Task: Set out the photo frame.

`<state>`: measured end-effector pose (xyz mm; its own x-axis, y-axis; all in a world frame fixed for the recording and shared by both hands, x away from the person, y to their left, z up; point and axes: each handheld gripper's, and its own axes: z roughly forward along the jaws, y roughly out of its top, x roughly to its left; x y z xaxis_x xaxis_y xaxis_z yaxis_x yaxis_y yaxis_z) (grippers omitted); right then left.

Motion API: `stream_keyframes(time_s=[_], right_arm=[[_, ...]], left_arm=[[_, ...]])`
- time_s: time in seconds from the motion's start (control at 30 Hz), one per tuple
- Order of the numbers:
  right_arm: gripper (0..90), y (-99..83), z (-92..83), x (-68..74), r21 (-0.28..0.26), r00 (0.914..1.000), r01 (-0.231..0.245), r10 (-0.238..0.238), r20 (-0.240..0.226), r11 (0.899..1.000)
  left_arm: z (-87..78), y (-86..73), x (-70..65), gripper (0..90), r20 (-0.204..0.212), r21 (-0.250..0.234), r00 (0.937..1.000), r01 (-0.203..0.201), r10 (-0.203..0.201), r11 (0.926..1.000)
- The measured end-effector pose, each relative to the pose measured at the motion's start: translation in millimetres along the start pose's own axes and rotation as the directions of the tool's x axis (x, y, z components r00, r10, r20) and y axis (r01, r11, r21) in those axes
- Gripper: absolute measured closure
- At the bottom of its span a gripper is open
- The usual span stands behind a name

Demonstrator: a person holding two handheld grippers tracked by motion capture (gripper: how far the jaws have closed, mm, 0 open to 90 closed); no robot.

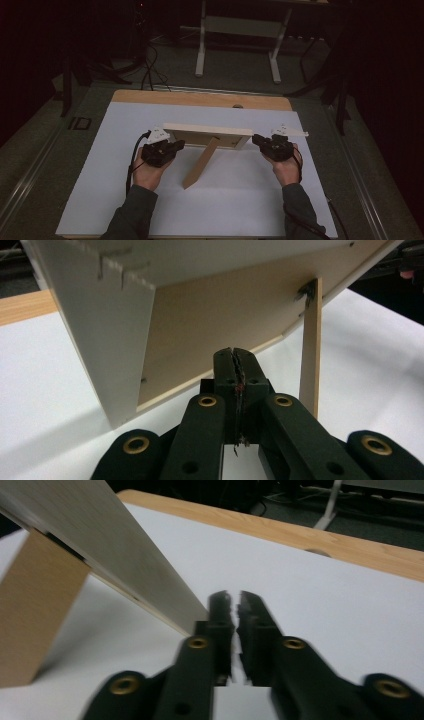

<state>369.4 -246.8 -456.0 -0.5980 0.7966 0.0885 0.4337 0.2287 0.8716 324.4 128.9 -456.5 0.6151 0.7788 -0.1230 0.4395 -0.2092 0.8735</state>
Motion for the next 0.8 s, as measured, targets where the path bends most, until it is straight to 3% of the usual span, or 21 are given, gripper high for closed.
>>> stream_keyframes(time_s=[0.23,0.8], right_arm=[[89.8,8.0,2.2,7.3,-0.025,0.9999,-0.001,0.000,-0.013,1.000],[89.8,25.9,2.3,11.6,-0.058,0.9990,-0.004,0.002,-0.045,0.998]], left_arm=[[0.2,8.1,-9.8,90.0,-0.037,-0.004,0.9984,-0.042,0.042,0.9991],[1.6,14.8,-6.2,90.0,-0.051,-0.008,0.9985,-0.023,0.022,0.9997]])
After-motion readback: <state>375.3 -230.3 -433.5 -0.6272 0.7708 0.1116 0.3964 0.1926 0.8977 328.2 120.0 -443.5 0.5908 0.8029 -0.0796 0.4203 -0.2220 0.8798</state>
